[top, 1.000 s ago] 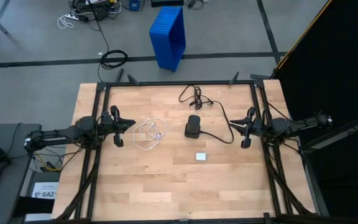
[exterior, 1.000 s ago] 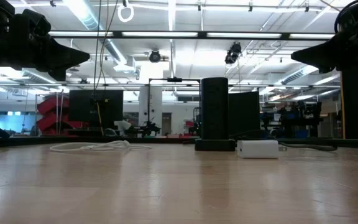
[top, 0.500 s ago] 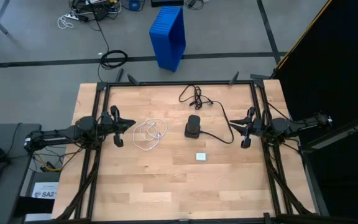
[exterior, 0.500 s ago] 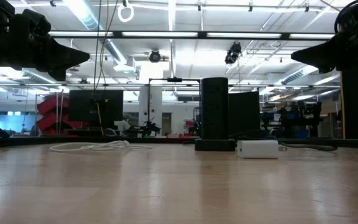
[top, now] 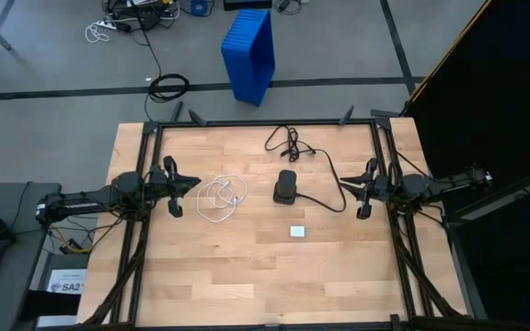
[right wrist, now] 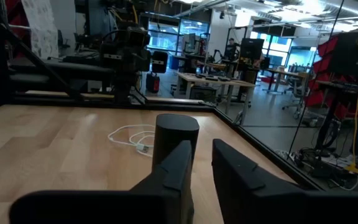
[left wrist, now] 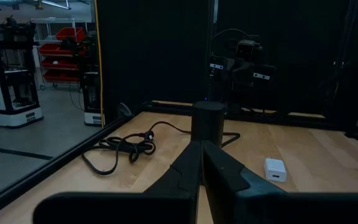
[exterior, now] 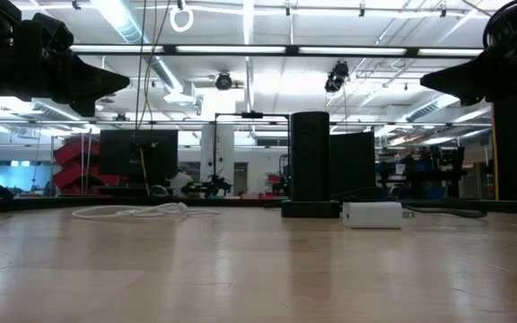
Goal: Insert USB
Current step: Return to Home Position
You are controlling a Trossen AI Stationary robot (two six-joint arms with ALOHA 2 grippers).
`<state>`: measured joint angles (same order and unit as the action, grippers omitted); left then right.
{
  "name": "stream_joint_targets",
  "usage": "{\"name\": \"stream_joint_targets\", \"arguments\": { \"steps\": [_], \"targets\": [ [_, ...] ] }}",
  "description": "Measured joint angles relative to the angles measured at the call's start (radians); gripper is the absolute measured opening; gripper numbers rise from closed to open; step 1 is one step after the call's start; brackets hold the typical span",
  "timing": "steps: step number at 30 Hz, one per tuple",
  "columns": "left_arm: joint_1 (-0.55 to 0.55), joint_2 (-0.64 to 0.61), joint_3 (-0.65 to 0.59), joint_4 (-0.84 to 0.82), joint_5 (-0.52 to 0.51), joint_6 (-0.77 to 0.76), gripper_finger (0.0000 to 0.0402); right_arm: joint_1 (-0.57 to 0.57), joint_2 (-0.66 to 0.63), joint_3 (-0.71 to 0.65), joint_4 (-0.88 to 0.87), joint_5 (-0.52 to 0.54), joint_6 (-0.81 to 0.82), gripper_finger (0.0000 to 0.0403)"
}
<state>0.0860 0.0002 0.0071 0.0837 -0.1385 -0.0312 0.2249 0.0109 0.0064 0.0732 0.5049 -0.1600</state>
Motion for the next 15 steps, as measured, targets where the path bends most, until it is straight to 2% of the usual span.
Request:
{"name": "stream_joint_targets", "arguments": {
  "steps": [15],
  "targets": [
    [0.000, 0.000, 0.000, 0.000, 0.000, 0.000, 0.0001, 0.000, 0.000, 0.000, 0.000, 0.000, 0.000, 0.0028]
  ]
}}
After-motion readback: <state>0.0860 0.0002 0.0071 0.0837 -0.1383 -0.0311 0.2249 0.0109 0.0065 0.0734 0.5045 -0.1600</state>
